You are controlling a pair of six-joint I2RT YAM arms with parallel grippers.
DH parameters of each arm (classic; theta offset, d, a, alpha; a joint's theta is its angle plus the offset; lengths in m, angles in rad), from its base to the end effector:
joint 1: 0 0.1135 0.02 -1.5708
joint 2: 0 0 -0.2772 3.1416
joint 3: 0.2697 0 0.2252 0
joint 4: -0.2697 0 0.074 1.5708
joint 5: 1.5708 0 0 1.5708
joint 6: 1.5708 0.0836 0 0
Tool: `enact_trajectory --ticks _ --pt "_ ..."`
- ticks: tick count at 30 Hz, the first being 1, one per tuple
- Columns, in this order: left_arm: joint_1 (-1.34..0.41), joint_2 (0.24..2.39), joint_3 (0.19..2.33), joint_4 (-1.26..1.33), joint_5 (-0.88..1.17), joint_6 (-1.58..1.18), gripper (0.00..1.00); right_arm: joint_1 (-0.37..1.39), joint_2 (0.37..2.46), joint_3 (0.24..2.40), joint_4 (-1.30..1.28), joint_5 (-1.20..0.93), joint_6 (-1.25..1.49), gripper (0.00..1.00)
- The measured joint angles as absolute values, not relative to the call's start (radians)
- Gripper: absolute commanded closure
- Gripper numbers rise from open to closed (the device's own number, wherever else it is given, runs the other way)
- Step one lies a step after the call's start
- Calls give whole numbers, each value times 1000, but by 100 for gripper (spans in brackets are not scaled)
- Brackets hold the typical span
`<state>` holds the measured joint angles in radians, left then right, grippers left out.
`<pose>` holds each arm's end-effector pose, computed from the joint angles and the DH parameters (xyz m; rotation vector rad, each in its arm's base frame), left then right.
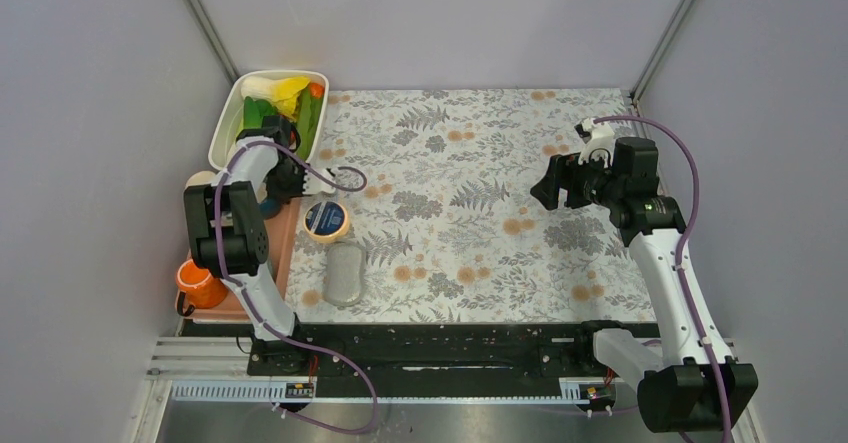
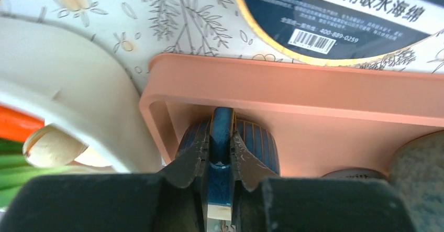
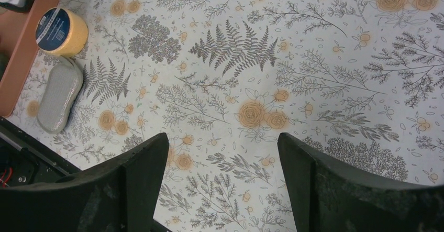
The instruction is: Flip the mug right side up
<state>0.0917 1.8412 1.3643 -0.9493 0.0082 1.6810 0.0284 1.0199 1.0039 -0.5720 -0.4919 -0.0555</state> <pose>0.3358 0.0302 0.1783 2.1697 2.1286 0.1627 0.2146 0.0456 0.3243 -0.3707 2.0907 0.5130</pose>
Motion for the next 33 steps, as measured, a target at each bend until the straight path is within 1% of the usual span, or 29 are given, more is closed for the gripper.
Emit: enact_trajectory --ticks 4,7,11,16,19,23,29,33 --pt "101 1841 1432 -1003 97 1566 100 42 1019 991 -551 -503 -20 15" --pt "112 1839 1472 -1048 178 1485 100 83 1020 942 -482 -530 45 16" --pt "133 1837 1494 -1085 264 1380 100 202 1055 894 -395 -542 123 16" --pt "171 1816 1513 -1082 360 1240 100 393 1164 896 -269 -532 189 16" --pt "180 1786 1507 -1062 389 1174 100 503 1254 919 -215 -521 215 16" --pt "189 1744 1497 -1040 431 1106 100 599 1369 980 -169 -514 231 16" --pt "207 1698 1496 -1018 492 1025 100 686 1489 1077 -122 -516 238 16" --pt "212 1656 1496 -1013 578 950 100 725 1546 1126 -89 -517 247 16"
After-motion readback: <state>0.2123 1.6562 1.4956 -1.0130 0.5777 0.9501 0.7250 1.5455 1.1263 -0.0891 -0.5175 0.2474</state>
